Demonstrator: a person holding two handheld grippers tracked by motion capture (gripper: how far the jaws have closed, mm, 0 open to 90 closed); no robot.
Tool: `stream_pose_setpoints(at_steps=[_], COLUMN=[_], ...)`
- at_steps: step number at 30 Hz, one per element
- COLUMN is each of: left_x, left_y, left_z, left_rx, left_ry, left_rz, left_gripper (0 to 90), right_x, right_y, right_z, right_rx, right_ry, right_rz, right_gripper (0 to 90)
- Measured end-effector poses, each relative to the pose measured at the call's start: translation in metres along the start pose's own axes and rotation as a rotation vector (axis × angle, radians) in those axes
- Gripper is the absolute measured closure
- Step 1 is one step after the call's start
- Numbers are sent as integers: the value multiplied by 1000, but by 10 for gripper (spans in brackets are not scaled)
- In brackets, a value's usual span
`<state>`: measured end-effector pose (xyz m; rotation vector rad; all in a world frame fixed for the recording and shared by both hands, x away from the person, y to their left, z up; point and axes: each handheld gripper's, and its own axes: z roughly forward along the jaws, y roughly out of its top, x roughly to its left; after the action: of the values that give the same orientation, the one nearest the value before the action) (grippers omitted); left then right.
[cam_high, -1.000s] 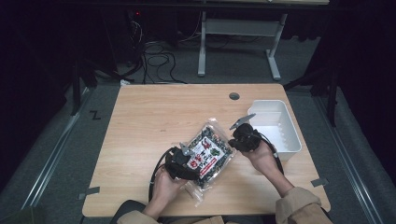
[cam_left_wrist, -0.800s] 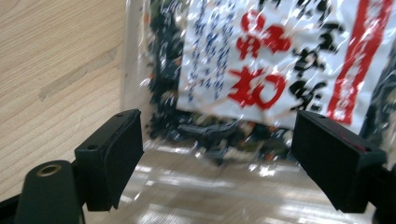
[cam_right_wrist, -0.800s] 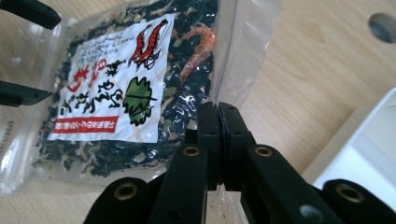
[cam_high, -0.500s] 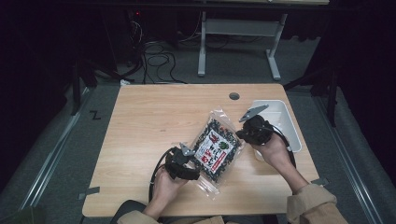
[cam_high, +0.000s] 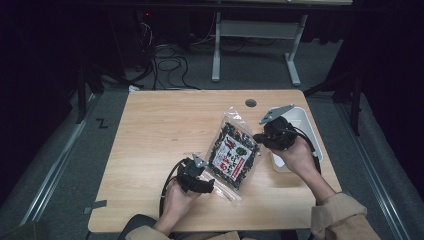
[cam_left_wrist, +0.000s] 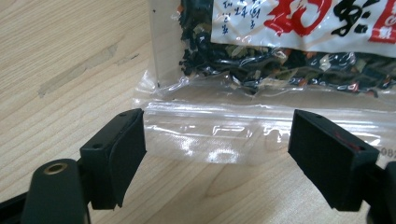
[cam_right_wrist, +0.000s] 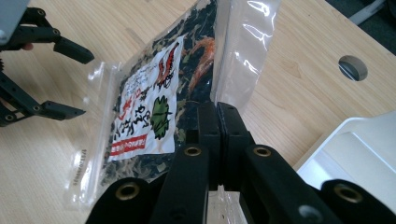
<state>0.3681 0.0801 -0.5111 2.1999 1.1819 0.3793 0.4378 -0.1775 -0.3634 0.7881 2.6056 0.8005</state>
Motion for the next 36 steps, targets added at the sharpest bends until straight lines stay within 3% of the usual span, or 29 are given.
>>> stream_pose_setpoints(at_steps=[12,14,28,36], left_x=[2,2,3,2], left_y=[0,0,0,0], left_z=[0,0,0,0], left_rx=[-3,-15,-7,-6], left_ry=[-8,-8,0,1], left_rz=[-10,-22,-9,-8], left_gripper=[214,214,225,229], right_x=[-2,-2,-5,-9], right_y=[12,14,33,40], right_z=[-15,-18,-36,-44], right_rx=[-26,-28,-42,-48], right_ry=[-7,-16,-69,-94], right_rz=[-21,-28,-79,-82], right_gripper=[900,900,900,900])
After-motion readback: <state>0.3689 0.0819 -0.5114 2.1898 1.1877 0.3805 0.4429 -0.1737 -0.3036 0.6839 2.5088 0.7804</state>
